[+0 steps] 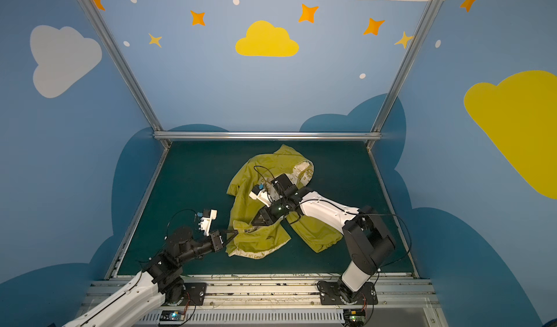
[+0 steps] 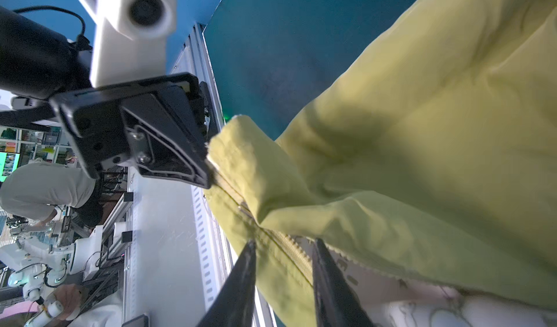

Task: Zip up the jacket

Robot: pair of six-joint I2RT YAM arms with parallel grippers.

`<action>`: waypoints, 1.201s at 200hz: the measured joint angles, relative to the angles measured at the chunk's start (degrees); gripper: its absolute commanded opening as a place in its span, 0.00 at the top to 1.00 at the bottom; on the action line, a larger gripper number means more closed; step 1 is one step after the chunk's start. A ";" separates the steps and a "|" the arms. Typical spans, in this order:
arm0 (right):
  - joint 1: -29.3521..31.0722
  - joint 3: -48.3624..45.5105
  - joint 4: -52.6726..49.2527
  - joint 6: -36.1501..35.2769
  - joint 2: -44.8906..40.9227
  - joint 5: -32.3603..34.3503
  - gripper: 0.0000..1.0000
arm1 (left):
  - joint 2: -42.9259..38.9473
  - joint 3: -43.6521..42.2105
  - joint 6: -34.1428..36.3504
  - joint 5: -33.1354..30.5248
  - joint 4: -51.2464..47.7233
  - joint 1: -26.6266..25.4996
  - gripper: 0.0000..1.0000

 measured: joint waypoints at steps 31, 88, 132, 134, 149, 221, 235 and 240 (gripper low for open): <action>0.61 -0.31 2.05 0.55 2.86 0.57 0.62 | 1.11 2.89 3.08 -3.21 -10.88 0.00 0.97; 4.46 -4.00 3.23 0.50 5.90 2.73 0.61 | 10.60 5.07 5.31 -7.32 -16.90 -0.20 0.97; 6.78 -4.02 2.78 0.55 9.88 6.64 0.62 | 6.56 5.29 5.68 -9.01 -18.40 -0.31 0.97; 6.91 -4.02 2.78 0.55 10.10 6.78 0.62 | 6.25 5.25 5.68 -9.01 -18.38 -0.28 0.97; 7.93 -3.50 2.51 0.79 11.63 7.78 0.62 | 3.76 4.59 5.68 -8.96 -18.21 -0.35 0.97; 8.72 4.07 -0.72 0.87 12.79 9.86 0.69 | 1.29 2.62 5.68 -8.66 -16.87 -0.33 0.97; 8.72 5.16 -0.85 0.55 12.85 9.90 0.71 | 1.09 1.84 5.25 -8.26 -14.73 -0.33 0.97; 8.72 5.42 -0.83 0.44 12.85 9.88 0.71 | 0.87 1.29 4.94 -8.11 -13.66 -0.33 0.96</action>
